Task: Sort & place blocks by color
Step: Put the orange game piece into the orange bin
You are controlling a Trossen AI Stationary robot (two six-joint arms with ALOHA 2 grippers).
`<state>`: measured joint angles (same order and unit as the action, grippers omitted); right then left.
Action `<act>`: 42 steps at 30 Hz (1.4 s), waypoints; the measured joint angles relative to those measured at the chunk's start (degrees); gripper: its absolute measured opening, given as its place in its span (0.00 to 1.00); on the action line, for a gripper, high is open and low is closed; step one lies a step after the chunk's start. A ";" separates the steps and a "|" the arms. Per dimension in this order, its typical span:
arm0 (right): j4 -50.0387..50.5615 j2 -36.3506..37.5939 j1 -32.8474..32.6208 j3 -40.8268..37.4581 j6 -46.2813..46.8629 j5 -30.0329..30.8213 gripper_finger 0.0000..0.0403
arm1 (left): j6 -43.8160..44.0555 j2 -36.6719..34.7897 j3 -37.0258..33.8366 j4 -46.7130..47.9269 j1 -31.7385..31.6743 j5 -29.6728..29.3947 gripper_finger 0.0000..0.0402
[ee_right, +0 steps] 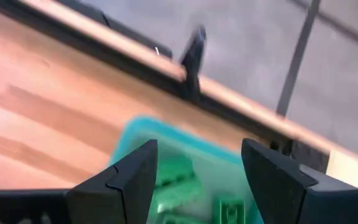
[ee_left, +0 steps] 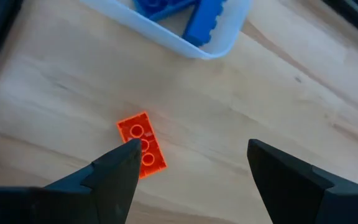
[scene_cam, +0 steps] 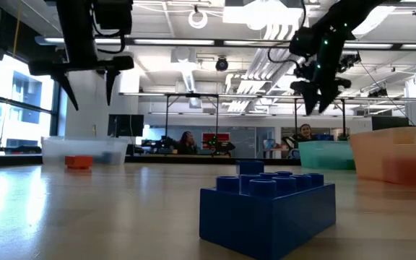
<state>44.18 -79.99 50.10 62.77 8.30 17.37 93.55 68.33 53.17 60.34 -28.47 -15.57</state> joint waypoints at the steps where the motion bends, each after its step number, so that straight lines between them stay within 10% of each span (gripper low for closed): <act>1: -1.18 0.02 -0.31 0.52 -1.02 0.00 0.55 | 1.80 0.36 0.00 0.35 0.70 -0.77 0.70; 17: -6.75 0.04 -2.96 2.79 -9.45 -1.97 0.55 | 14.48 16.78 0.00 -1.90 5.54 1.17 0.70; 42: -6.30 0.04 -2.96 2.79 -9.86 -4.31 0.55 | 29.56 18.43 -10.58 -14.30 7.51 4.60 0.70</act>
<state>37.88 -79.94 47.13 65.56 -1.56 13.06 123.10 86.76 42.60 46.04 -20.96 -10.97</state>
